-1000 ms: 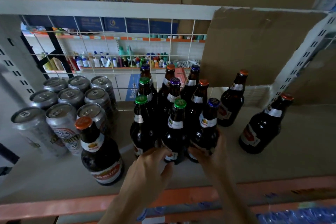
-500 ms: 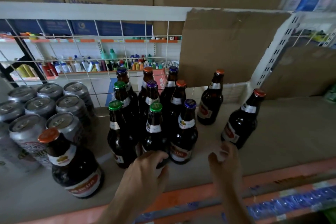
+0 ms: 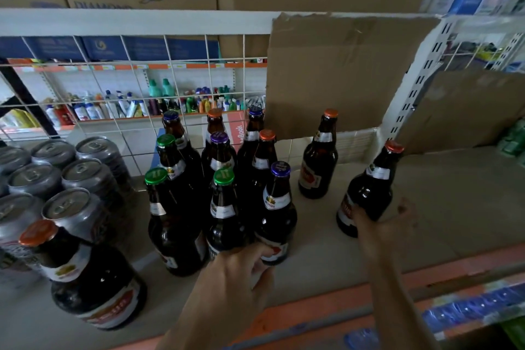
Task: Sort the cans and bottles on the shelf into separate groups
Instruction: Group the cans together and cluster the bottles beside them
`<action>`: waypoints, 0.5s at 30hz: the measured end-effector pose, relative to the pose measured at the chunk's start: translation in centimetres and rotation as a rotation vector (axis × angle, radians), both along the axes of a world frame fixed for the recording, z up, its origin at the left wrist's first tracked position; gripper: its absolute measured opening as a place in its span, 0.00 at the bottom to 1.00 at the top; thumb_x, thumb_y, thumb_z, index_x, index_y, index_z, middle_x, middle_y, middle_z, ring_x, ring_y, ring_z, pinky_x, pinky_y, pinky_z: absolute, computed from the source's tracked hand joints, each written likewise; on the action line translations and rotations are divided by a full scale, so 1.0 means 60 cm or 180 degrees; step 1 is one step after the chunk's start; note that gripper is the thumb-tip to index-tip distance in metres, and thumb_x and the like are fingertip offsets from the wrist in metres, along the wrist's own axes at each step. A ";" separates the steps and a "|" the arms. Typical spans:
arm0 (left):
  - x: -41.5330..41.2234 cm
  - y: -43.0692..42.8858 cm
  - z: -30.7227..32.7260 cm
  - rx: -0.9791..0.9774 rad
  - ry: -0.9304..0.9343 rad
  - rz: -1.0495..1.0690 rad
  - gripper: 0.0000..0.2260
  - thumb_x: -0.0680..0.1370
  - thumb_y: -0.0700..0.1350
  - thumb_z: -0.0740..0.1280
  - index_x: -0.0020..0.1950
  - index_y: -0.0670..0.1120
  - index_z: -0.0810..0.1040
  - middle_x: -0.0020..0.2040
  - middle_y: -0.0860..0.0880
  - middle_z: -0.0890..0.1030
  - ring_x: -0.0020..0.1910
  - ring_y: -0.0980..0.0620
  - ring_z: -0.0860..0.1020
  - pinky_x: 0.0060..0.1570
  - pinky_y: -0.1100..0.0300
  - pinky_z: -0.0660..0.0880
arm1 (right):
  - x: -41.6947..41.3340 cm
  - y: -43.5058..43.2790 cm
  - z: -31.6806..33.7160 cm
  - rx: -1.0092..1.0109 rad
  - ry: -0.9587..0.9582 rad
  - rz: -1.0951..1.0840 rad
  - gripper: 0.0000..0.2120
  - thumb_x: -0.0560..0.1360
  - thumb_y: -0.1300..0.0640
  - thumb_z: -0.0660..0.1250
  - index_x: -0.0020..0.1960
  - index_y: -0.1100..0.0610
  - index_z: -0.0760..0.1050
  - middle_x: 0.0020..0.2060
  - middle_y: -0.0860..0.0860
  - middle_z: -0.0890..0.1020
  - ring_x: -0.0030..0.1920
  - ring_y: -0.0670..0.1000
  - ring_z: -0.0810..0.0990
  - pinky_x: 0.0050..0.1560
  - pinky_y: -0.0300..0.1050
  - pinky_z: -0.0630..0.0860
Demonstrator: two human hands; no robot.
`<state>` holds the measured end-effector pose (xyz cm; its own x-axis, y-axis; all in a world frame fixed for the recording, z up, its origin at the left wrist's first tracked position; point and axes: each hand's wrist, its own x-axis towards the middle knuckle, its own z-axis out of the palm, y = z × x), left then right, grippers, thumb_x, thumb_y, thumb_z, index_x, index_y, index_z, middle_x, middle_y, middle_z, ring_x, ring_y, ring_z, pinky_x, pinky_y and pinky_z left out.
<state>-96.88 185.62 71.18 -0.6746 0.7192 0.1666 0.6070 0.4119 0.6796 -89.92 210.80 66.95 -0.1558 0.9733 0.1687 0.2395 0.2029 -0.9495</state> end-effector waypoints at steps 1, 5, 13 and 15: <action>0.003 0.002 -0.001 -0.0015 -0.0017 0.0015 0.15 0.70 0.57 0.62 0.56 0.61 0.73 0.42 0.62 0.79 0.46 0.65 0.78 0.45 0.62 0.77 | 0.001 -0.003 -0.001 0.0048 -0.0061 -0.0169 0.38 0.66 0.56 0.77 0.68 0.67 0.62 0.63 0.64 0.71 0.61 0.61 0.73 0.54 0.45 0.67; 0.008 0.012 -0.001 0.0034 -0.0036 0.0063 0.16 0.69 0.59 0.61 0.56 0.62 0.71 0.42 0.63 0.80 0.46 0.65 0.78 0.46 0.63 0.76 | -0.012 -0.070 -0.012 0.0753 0.0001 0.0152 0.22 0.68 0.52 0.68 0.54 0.66 0.71 0.45 0.60 0.76 0.43 0.59 0.77 0.42 0.45 0.72; 0.004 0.020 0.017 0.0104 -0.0049 0.0031 0.12 0.71 0.56 0.62 0.51 0.57 0.79 0.41 0.63 0.79 0.48 0.67 0.77 0.45 0.66 0.75 | -0.113 -0.036 -0.003 0.0635 -0.0494 0.1183 0.30 0.70 0.52 0.71 0.69 0.59 0.67 0.59 0.55 0.78 0.59 0.55 0.77 0.56 0.53 0.78; 0.008 0.023 0.026 0.0111 0.0012 0.0032 0.12 0.71 0.56 0.62 0.50 0.56 0.79 0.41 0.63 0.78 0.49 0.67 0.76 0.44 0.67 0.75 | -0.143 -0.014 0.007 0.0411 -0.0410 0.1139 0.32 0.69 0.53 0.73 0.70 0.56 0.65 0.60 0.55 0.77 0.59 0.54 0.77 0.57 0.53 0.78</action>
